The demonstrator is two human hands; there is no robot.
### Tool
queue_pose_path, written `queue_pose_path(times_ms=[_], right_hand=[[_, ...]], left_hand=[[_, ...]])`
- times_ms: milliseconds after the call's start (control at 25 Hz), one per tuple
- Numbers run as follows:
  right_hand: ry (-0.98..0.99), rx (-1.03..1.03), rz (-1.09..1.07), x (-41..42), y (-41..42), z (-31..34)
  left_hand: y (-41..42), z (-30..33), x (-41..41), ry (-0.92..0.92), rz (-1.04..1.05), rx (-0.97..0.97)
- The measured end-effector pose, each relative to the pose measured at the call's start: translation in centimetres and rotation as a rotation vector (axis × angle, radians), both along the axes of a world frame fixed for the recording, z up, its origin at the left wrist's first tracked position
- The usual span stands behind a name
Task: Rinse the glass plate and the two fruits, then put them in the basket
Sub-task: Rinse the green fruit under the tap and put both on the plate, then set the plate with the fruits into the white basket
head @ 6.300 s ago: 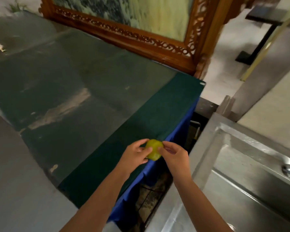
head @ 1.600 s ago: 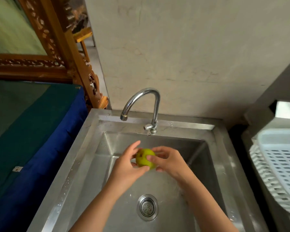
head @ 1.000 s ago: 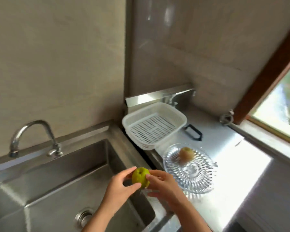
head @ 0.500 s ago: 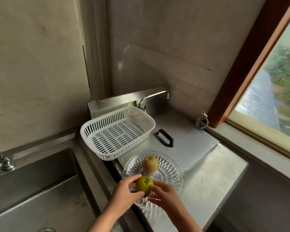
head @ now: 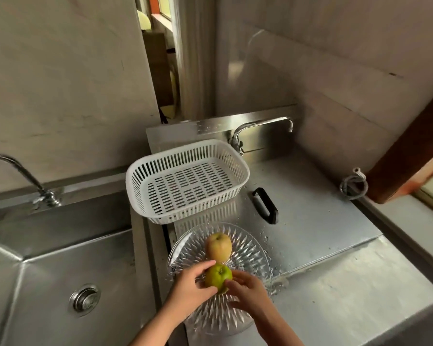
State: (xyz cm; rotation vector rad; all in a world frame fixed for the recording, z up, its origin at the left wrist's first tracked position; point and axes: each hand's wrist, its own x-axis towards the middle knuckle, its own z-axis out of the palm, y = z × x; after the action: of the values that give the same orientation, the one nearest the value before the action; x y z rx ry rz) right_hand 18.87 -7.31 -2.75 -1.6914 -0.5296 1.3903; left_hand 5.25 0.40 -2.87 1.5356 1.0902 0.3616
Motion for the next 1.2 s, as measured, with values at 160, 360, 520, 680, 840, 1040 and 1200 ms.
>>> queue_pose_path(times_ms=[160,360,520,680,840,1040,1200], right_hand=[[-0.02,-0.015,0.053,0.5,0.0,0.2],[-0.008,-0.025,0.08,1.6,-0.1,-0.1],[-0.03,-0.013,0.047,2.4,-0.4,-0.7],[-0.065,-0.005,0.069,3.2,-0.1,-0.8],[-0.276,0.01,0.01,4.3,0.1,-0.4],[-0.766,-0.053,0.012,6.7,0.0,-0.5],[-0.688,-0.12,0.056,6.9,0.2,-0.3]], left_hand=[[-0.4,-0.4,-0.1,-0.031,0.03,-0.036],[-0.5,-0.9,-0.4,-0.043,0.029,-0.072],[-0.2,-1.4,-1.1,-0.033,0.024,-0.076],[-0.2,-1.1,-1.4,-0.02,-0.005,-0.105],[0.8,0.6,-2.9,-0.048,0.05,-0.032],[3.7,1.0,-5.6,0.225,0.357,0.018],[3.1,0.7,-5.8,0.132,0.353,-0.39]])
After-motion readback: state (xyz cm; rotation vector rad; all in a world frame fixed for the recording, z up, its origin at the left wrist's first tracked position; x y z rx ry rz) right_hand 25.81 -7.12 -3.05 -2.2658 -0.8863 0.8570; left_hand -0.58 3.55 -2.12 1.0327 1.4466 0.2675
